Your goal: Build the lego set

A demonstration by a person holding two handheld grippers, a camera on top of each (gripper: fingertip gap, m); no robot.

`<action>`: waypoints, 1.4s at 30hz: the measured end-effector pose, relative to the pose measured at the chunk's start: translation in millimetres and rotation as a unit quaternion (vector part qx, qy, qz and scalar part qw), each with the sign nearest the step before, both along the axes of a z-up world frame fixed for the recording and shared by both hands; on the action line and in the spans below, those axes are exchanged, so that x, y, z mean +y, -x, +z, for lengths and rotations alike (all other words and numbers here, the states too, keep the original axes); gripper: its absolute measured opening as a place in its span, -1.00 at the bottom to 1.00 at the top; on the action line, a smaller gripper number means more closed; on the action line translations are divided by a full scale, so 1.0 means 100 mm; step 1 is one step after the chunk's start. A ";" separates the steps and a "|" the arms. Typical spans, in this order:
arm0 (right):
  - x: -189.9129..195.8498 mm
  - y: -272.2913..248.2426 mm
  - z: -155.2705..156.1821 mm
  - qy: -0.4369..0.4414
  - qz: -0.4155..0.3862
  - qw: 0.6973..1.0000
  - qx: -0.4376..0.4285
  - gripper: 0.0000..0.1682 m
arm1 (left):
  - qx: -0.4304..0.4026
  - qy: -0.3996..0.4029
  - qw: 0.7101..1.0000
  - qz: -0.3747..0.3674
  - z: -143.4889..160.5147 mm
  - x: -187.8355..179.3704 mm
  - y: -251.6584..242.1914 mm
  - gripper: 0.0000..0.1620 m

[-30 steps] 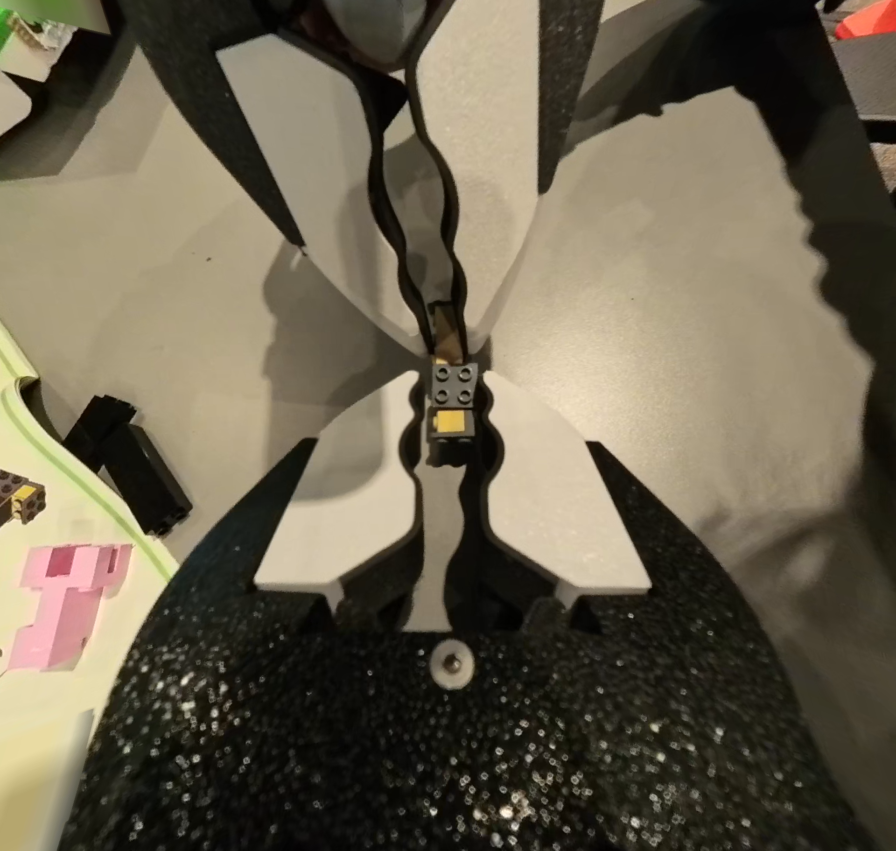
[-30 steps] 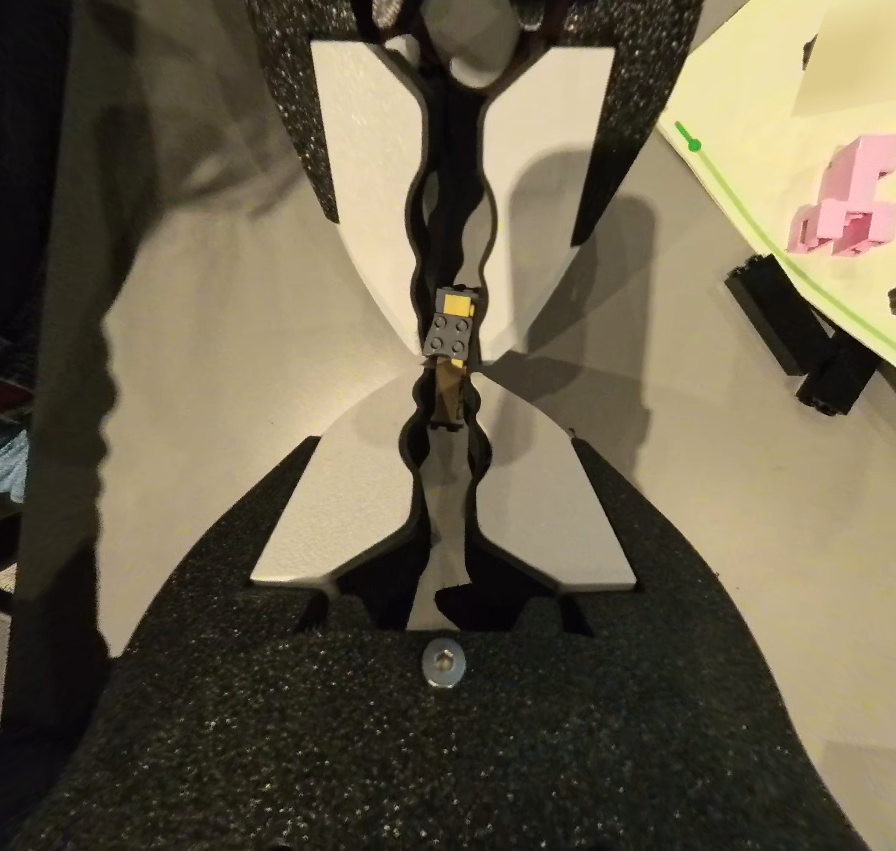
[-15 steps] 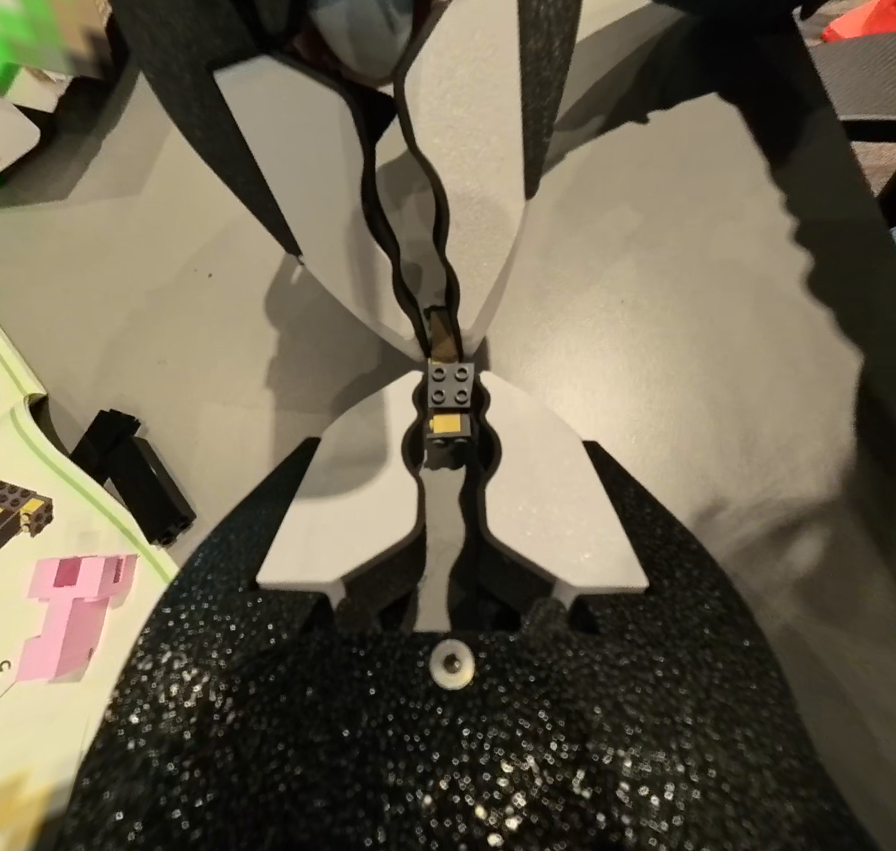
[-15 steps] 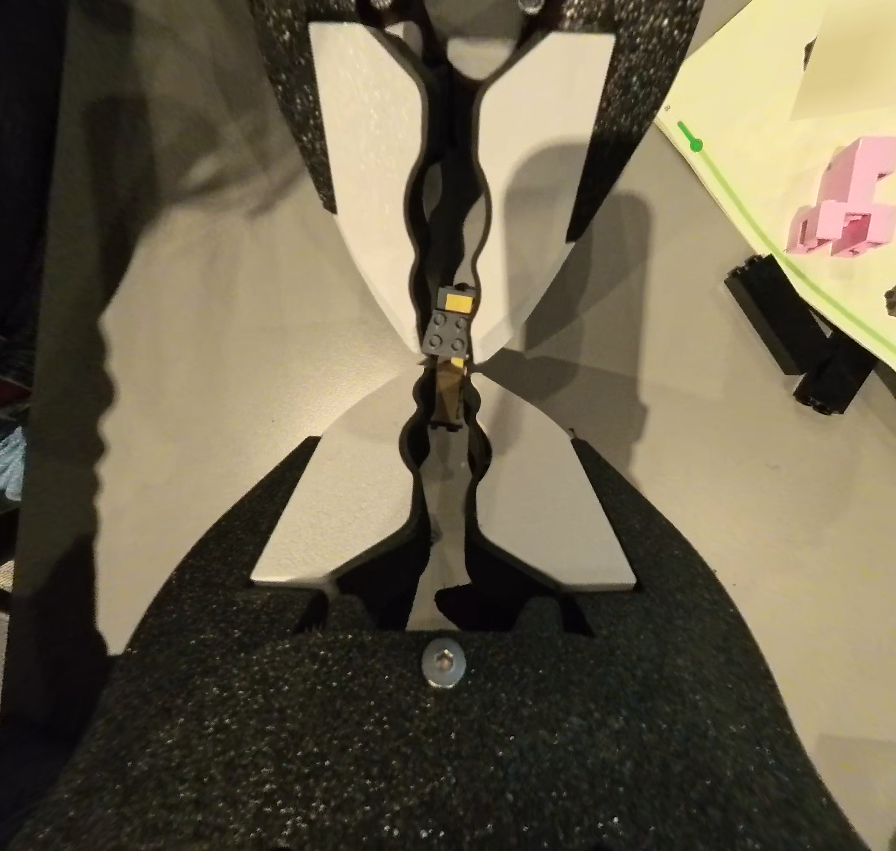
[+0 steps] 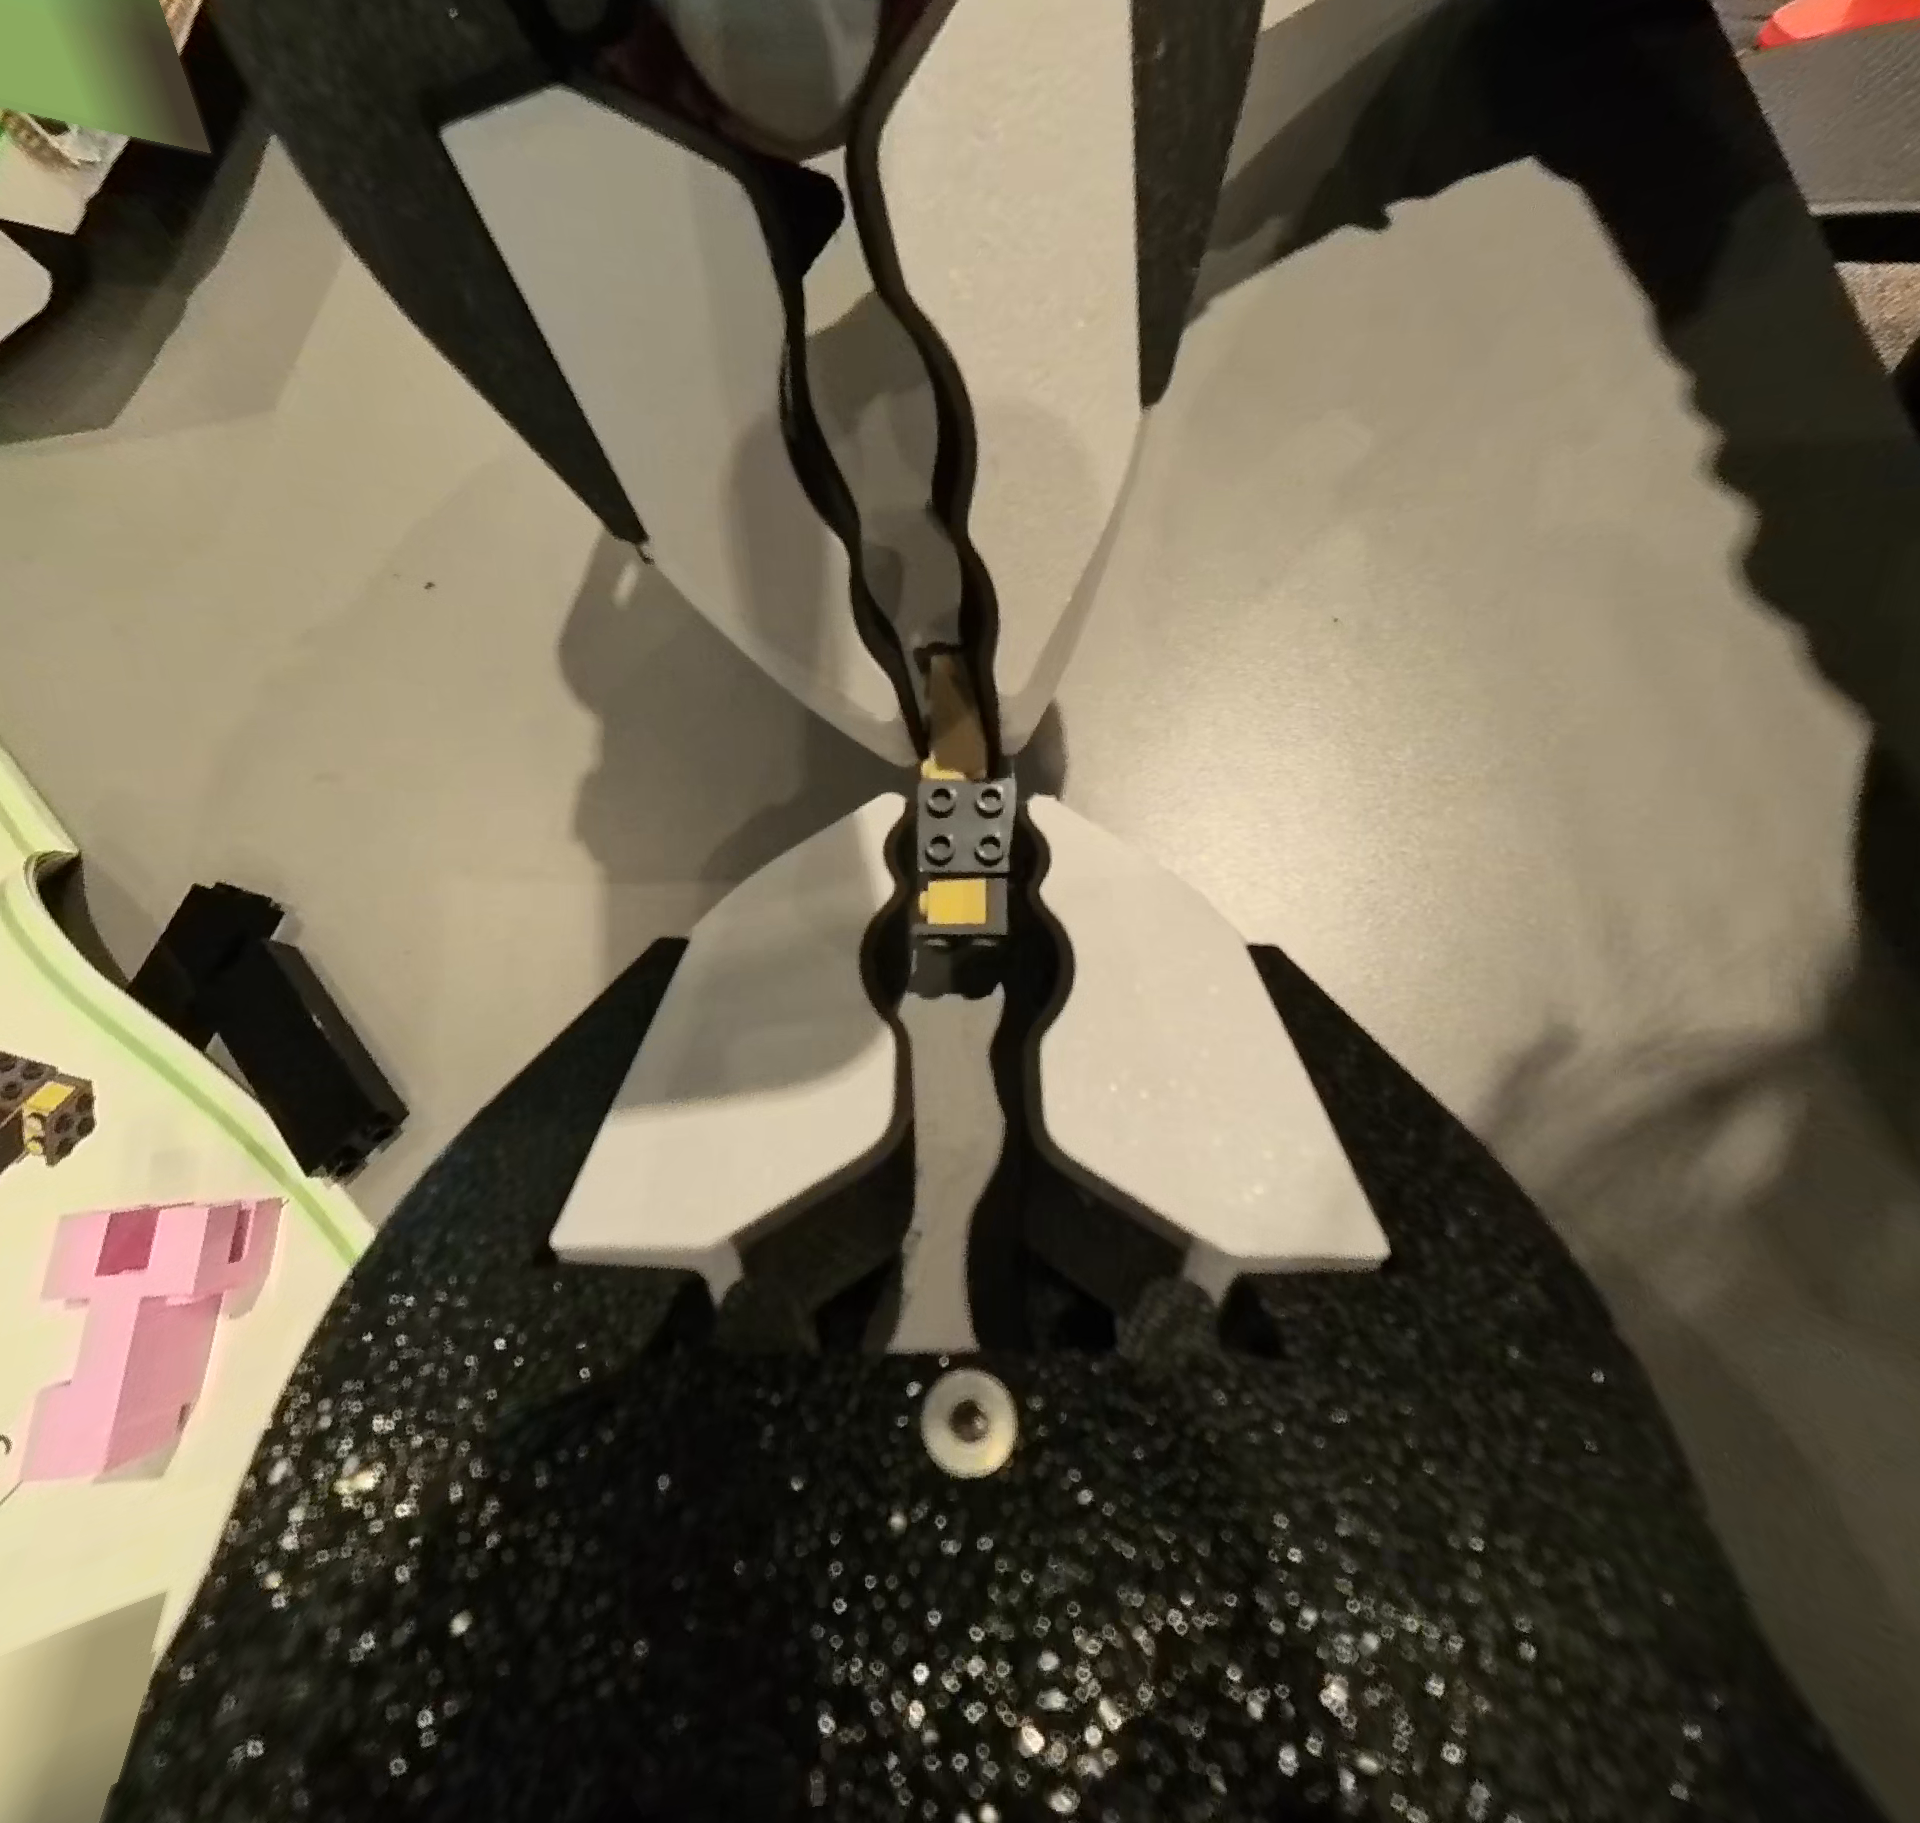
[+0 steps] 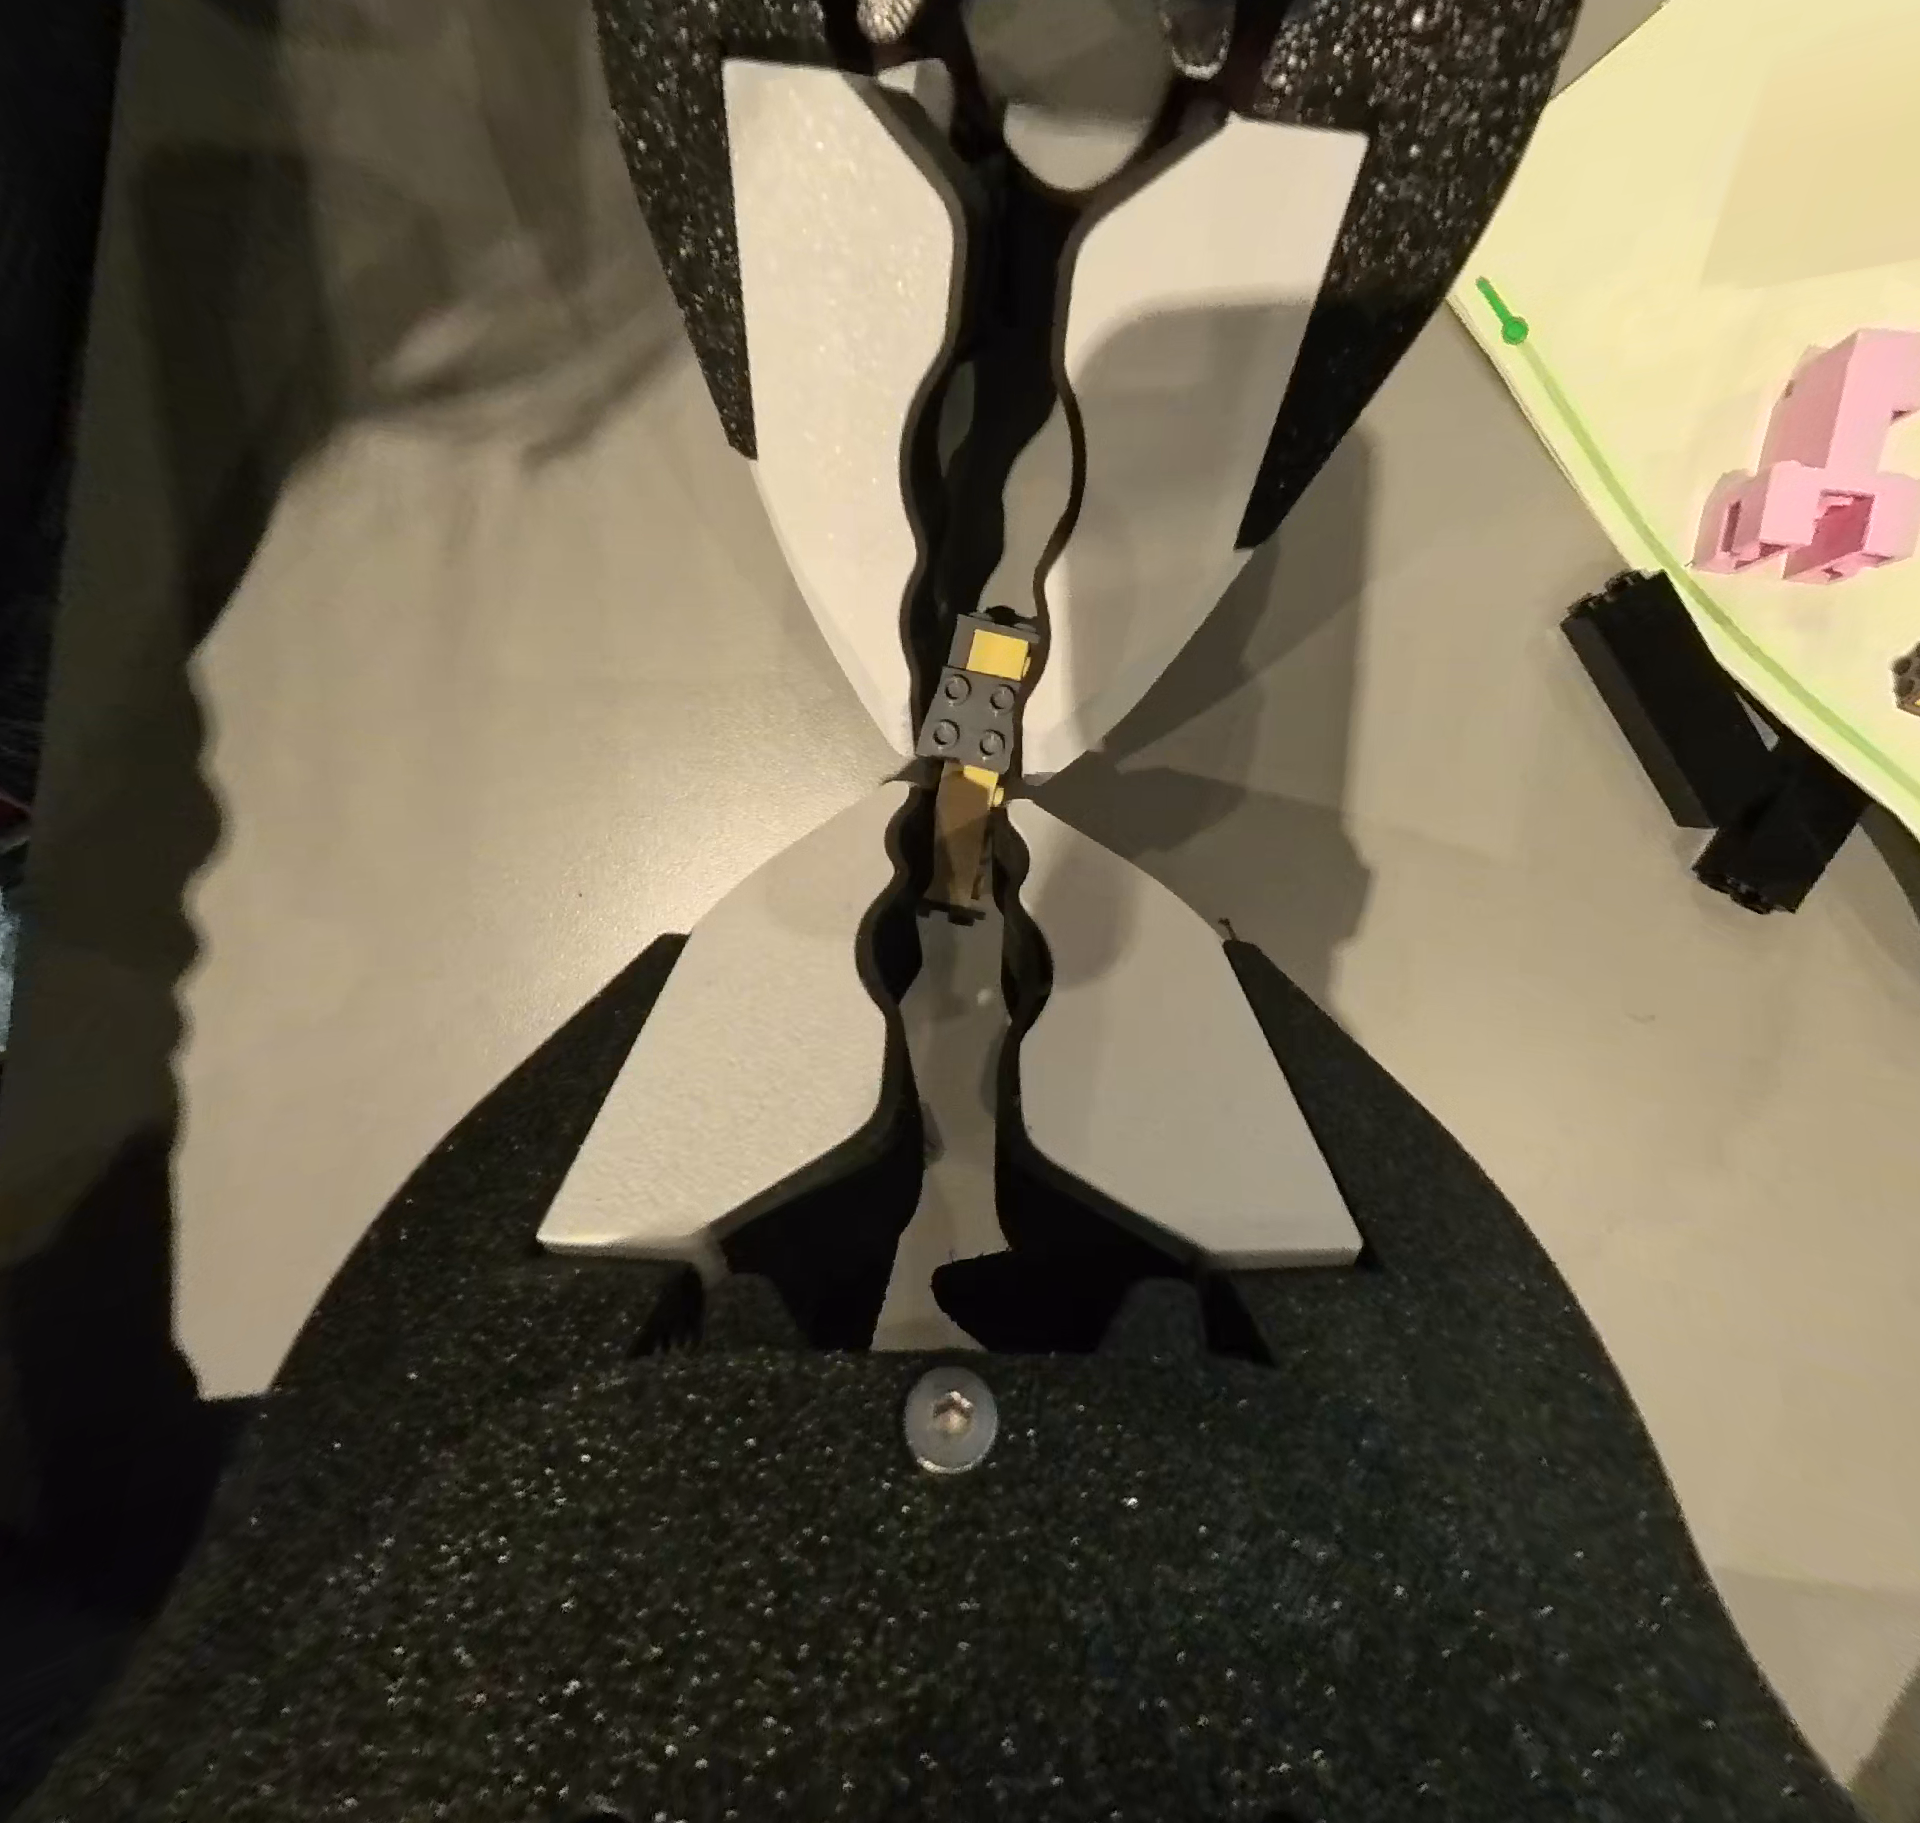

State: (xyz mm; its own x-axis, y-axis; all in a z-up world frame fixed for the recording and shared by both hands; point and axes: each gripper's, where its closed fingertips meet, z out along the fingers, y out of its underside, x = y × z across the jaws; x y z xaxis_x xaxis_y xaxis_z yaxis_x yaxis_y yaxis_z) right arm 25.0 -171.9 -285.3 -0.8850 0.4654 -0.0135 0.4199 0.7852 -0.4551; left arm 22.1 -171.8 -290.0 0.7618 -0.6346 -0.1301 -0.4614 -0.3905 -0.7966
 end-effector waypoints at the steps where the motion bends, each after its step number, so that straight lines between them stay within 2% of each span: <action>1: 0.00 0.00 0.00 -0.002 0.004 1.000 0.002 -0.88 | 0.001 0.001 1.000 0.000 0.00 0.00 0.00 -0.80; 15: -0.01 0.00 -0.02 -0.021 0.024 0.999 0.023 -0.88 | 0.014 -0.007 1.000 -0.008 -0.02 0.00 0.00 -0.80; 27: -0.01 0.02 -0.02 0.040 -0.029 0.999 0.003 -0.87 | 0.004 0.004 1.000 -0.006 -0.02 0.00 0.01 -0.80; 31: -0.02 0.02 -0.01 0.054 -0.040 0.998 0.011 -0.81 | 0.003 0.004 1.000 -0.004 -0.02 0.00 0.02 -0.80; 34: -0.04 0.02 0.00 0.074 -0.047 0.996 0.019 -0.69 | 0.004 0.003 1.000 -0.002 -0.02 0.00 0.02 -0.79; 42: -0.08 0.02 -0.03 0.089 -0.053 0.995 0.015 -0.69 | 0.015 -0.002 1.000 0.007 -0.03 0.01 0.04 -0.79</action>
